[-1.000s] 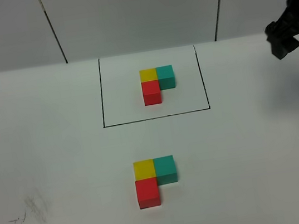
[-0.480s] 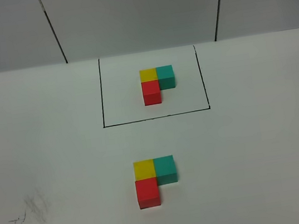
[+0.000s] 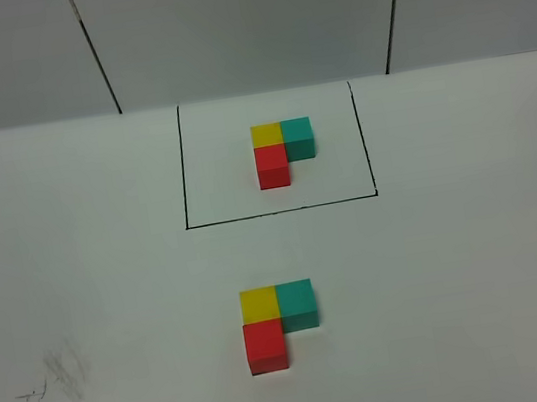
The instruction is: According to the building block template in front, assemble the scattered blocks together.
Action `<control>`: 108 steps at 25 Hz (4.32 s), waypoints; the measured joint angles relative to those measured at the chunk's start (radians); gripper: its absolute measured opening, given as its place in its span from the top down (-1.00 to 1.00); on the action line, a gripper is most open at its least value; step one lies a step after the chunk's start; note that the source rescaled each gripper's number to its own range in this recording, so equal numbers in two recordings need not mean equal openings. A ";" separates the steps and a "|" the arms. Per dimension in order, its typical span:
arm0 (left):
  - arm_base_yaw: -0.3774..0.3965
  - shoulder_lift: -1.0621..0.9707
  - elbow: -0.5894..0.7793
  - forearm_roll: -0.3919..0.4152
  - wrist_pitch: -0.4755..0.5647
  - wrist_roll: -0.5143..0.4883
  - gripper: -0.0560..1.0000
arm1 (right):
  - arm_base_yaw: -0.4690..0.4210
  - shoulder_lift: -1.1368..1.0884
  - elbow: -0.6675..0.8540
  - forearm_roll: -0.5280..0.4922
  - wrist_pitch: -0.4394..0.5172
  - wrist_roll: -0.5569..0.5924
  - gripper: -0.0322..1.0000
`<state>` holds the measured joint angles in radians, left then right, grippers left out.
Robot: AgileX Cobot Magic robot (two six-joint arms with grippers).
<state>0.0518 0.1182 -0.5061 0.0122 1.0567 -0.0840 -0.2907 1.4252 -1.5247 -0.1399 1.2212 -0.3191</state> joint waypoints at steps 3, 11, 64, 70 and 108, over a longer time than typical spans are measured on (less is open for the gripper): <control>0.000 0.000 0.000 0.000 0.000 0.000 -0.99 | -0.046 -0.084 0.077 -0.026 0.000 0.002 -0.88; 0.000 0.000 0.000 0.000 0.000 0.000 -0.99 | -0.080 -0.339 0.210 -0.049 0.002 0.031 -0.88; 0.001 0.000 0.000 0.000 0.000 0.000 -0.99 | 0.329 -1.376 0.998 0.212 -0.197 0.029 -0.84; 0.001 0.000 0.000 0.000 0.000 0.000 -0.99 | 0.329 -1.377 1.019 0.215 -0.146 0.052 -0.84; 0.001 0.000 0.000 0.000 0.000 0.000 -0.99 | 0.329 -1.433 1.019 0.215 -0.144 0.054 -0.83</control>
<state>0.0526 0.1182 -0.5061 0.0122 1.0567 -0.0840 0.0386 -0.0073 -0.5058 0.0747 1.0769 -0.2648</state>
